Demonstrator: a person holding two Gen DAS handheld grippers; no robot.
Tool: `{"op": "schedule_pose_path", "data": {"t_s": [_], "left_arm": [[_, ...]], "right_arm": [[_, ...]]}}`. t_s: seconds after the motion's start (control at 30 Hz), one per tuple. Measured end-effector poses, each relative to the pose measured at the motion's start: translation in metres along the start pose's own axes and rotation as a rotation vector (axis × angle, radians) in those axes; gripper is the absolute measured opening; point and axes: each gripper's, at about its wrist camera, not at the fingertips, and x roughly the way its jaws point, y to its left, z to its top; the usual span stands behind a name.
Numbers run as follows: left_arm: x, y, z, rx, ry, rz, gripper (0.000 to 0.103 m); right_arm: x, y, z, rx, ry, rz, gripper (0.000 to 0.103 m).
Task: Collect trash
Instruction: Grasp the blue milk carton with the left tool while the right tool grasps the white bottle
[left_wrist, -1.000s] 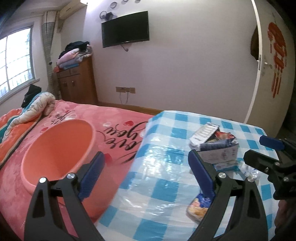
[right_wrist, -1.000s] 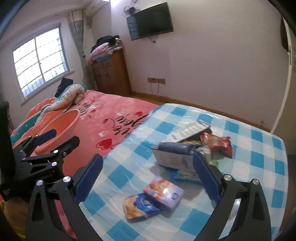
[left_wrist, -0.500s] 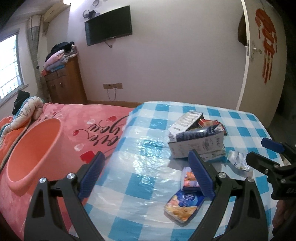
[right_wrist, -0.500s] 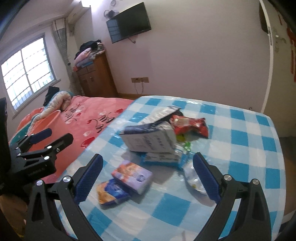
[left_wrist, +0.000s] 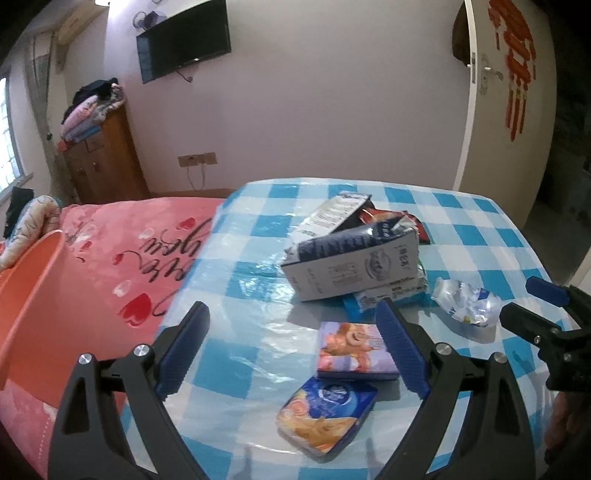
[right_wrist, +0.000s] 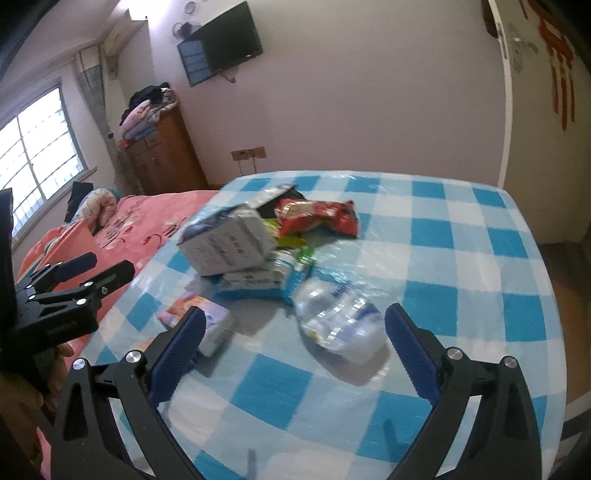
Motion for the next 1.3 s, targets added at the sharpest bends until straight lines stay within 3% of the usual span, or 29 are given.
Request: {"op": "schedule_pose_path", "data": {"t_s": [0.37, 0.53, 0.87, 1.17, 1.3], "left_arm": [[0.033, -0.014, 0.030, 0.108, 0.013, -0.155, 0.091], [0.050, -0.024, 0.046, 0.288, 0.009, -0.206, 0.091], [0.093, -0.031, 0.064, 0.528, 0.147, -0.412, 0.091], [0.121, -0.041, 0.060, 0.593, 0.259, -0.494, 0.091], [0.121, -0.043, 0.058, 0.588, 0.256, -0.501, 0.091]], "right_arm": [[0.018, -0.041, -0.004, 0.067, 0.080, -0.016, 0.096], [0.032, -0.048, -0.007, 0.084, 0.122, -0.006, 0.096], [0.053, -0.048, -0.007, 0.097, 0.183, 0.034, 0.096], [0.071, -0.043, 0.001, 0.045, 0.211, 0.033, 0.096], [0.078, -0.039, 0.005, 0.007, 0.224, 0.018, 0.096]]}}
